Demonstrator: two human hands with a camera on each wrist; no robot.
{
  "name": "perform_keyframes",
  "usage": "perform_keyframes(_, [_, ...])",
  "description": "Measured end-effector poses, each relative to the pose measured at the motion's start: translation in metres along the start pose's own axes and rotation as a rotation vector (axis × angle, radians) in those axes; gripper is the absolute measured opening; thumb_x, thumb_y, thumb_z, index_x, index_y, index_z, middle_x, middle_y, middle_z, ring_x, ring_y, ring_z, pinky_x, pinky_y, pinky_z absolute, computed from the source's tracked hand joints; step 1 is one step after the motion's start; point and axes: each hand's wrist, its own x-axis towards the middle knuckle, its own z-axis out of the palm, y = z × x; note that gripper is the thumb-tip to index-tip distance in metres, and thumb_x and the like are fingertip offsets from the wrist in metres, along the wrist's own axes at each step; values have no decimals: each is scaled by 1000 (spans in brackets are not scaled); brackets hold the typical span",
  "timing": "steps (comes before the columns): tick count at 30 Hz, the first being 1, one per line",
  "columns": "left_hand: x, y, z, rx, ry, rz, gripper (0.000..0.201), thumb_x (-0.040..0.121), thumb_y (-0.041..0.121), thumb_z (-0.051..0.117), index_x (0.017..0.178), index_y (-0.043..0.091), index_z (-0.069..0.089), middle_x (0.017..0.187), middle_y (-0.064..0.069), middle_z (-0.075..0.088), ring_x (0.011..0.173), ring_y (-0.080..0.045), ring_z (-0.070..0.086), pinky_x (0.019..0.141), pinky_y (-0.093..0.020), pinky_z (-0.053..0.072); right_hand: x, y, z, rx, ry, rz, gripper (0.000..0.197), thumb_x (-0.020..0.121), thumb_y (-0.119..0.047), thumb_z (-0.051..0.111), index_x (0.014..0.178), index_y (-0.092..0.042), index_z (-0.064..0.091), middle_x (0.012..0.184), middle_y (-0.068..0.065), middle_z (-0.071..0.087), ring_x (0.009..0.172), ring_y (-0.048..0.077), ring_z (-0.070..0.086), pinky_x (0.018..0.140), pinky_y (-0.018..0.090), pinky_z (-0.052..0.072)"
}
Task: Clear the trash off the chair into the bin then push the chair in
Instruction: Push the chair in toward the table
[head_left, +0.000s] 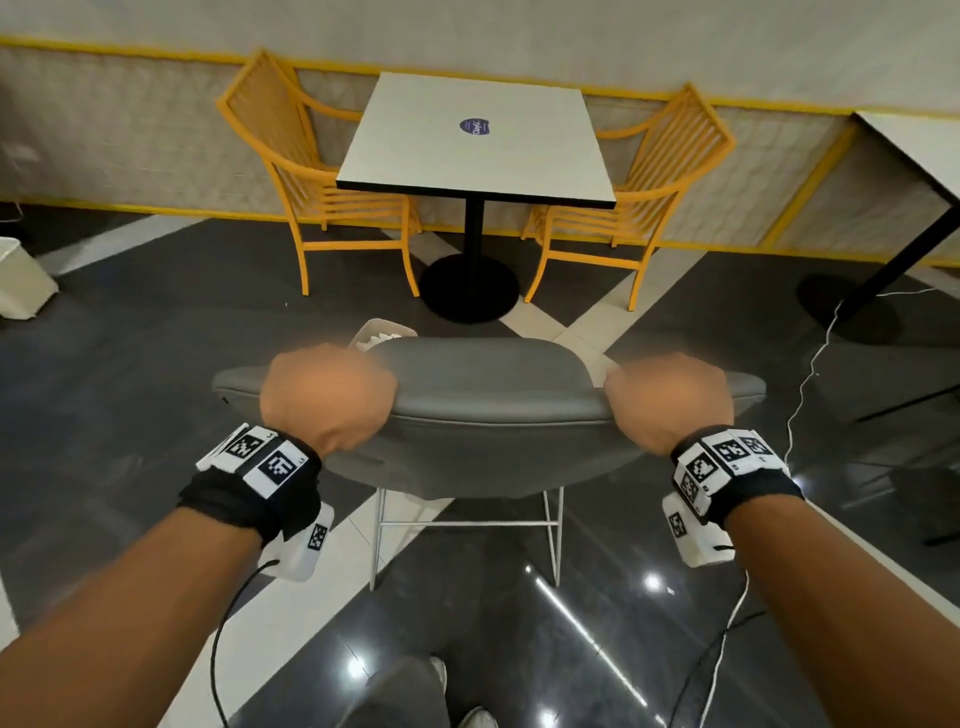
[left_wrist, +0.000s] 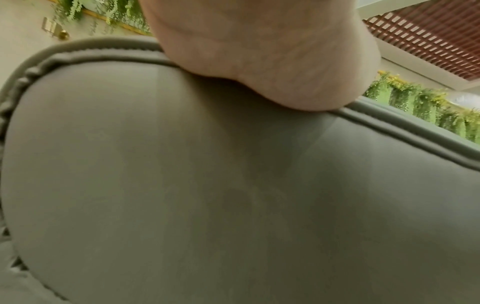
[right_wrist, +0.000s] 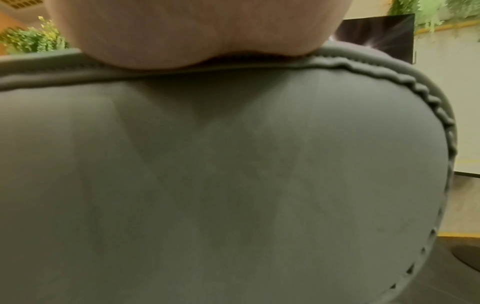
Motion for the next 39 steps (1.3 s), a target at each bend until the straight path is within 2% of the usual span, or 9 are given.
perform_keyframes(7, [38, -4, 6, -7, 49, -3, 45, 79, 38, 26, 53, 12, 51, 52, -3, 50, 51, -30, 46, 54, -31, 35, 32, 0, 7, 38, -24, 27, 51, 87, -42, 34, 48, -13, 50, 42, 0, 47, 43, 21, 47, 50, 25, 29])
perform_keyframes(13, [80, -5, 10, -56, 30, -9, 43, 80, 37, 28, 52, 12, 48, 51, -4, 51, 50, -30, 48, 54, -33, 44, 77, 5, 17, 43, -32, 35, 50, 86, -43, 34, 50, -15, 52, 44, 0, 49, 46, 23, 49, 49, 25, 34])
perform_keyframes(17, [115, -11, 16, -57, 69, 5, 41, 81, 36, 30, 51, 12, 46, 50, -4, 48, 49, -31, 48, 53, -31, 41, 111, 3, 22, 42, -20, 50, 48, 85, -41, 37, 48, -13, 47, 44, 1, 48, 46, 24, 48, 50, 25, 33])
perform_keyframes(20, [143, -18, 21, -68, 102, 14, 41, 81, 35, 31, 50, 13, 44, 49, -4, 47, 48, -31, 47, 52, -30, 36, 137, 0, 26, 35, -25, 49, 48, 86, -42, 37, 50, -14, 51, 46, 1, 48, 46, 24, 48, 50, 25, 32])
perform_keyframes(29, [221, -33, 32, -63, 122, 13, 42, 83, 36, 32, 52, 15, 52, 49, -2, 51, 49, -28, 50, 52, -30, 41, 217, -3, 40, 25, -6, 52, 47, 86, -41, 38, 50, -13, 52, 46, 1, 48, 44, 20, 43, 49, 24, 27])
perform_keyframes(35, [268, -39, 36, -65, 127, 19, 45, 83, 36, 33, 52, 13, 56, 48, -2, 49, 47, -28, 49, 50, -30, 41, 265, -5, 49, 43, -16, 63, 47, 86, -41, 37, 52, -13, 54, 48, 1, 51, 45, 21, 45, 51, 26, 32])
perform_keyframes(39, [301, -45, 38, -53, 140, 26, 45, 83, 37, 32, 52, 13, 55, 48, -3, 48, 49, -30, 49, 51, -29, 33, 295, -6, 55, 44, -26, 71, 48, 86, -44, 34, 55, -15, 57, 49, 0, 52, 46, 20, 46, 51, 25, 34])
